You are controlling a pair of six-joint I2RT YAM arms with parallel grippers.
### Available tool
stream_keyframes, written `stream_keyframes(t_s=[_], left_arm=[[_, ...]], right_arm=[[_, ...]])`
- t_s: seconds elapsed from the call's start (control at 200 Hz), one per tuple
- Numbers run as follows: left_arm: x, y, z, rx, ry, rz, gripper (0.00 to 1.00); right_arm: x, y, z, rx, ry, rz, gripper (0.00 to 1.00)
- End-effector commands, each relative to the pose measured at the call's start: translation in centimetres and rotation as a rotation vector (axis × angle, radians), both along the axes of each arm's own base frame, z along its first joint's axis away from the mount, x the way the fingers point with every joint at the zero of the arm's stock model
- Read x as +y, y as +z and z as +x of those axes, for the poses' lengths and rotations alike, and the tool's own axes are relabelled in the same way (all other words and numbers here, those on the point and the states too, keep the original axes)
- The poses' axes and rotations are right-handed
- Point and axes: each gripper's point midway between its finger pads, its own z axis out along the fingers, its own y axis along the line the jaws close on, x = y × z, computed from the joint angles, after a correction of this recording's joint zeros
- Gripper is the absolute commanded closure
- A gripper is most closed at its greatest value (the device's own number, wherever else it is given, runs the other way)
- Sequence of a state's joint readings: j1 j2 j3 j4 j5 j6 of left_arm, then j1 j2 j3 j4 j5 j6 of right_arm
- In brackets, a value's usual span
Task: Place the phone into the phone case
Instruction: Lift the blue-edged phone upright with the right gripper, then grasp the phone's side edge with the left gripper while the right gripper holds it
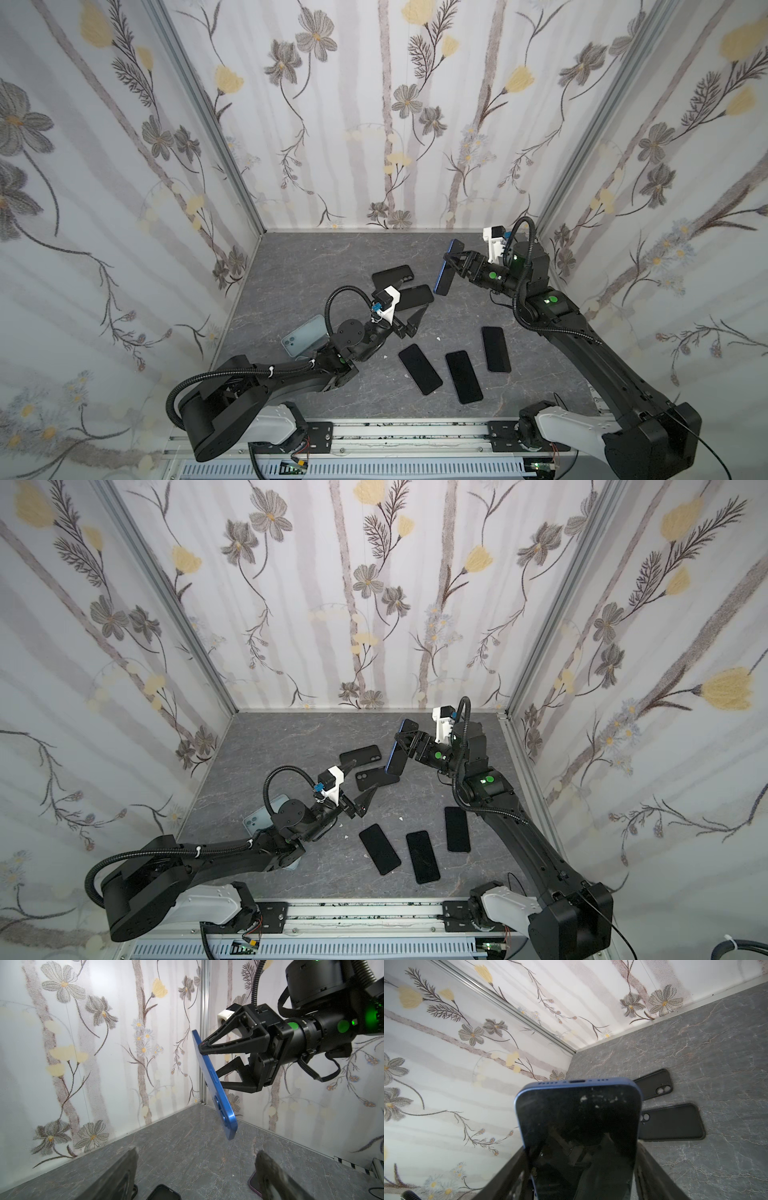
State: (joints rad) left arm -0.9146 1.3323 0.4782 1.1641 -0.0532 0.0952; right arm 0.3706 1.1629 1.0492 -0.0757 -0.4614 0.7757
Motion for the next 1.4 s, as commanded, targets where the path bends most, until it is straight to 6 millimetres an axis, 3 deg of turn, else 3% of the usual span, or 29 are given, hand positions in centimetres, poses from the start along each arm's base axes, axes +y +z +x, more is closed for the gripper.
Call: stream_keyframes(t_s=[0.0, 0.215, 0.38, 0.754, 0.854, 0.979, 1.219, 1.394], left_arm=[[-0.2, 2.4, -0.3, -0.083, -0.016, -0.057, 0.13], [-0.7, 3.1, -0.1, -0.109, -0.025, -0.105, 0.18], [-0.9, 3.7, -0.2, -0.116, -0.039, -0.152, 0.31], [-0.5, 4.3, -0.2, -0.112, -0.037, -0.207, 0.54], [-0.7, 3.9, -0.3, -0.11, -0.042, -0.196, 0.64], [-0.7, 3.8, -0.1, -0.106, -0.037, -0.196, 0.67], [-0.2, 4.1, -0.2, -0.114, -0.023, -0.219, 0.95], [0.4, 4.5, -0.3, -0.106, -0.016, -0.25, 1.0]], right_arm=[[1.0, 3.3, -0.1, -0.092, 0.013, 0.064, 0.39], [3.1, 4.8, -1.0, -0.128, 0.069, 0.133, 0.39], [4.0, 5.5, -1.5, -0.155, 0.086, 0.168, 0.39], [4.6, 5.2, -2.2, -0.168, 0.096, 0.209, 0.4], [4.9, 5.4, -2.4, -0.178, 0.104, 0.228, 0.4], [5.6, 5.6, -2.6, -0.182, 0.128, 0.243, 0.4], [6.1, 5.2, -2.9, -0.174, 0.145, 0.243, 0.4], [5.8, 5.3, -2.9, -0.187, 0.133, 0.241, 0.38]])
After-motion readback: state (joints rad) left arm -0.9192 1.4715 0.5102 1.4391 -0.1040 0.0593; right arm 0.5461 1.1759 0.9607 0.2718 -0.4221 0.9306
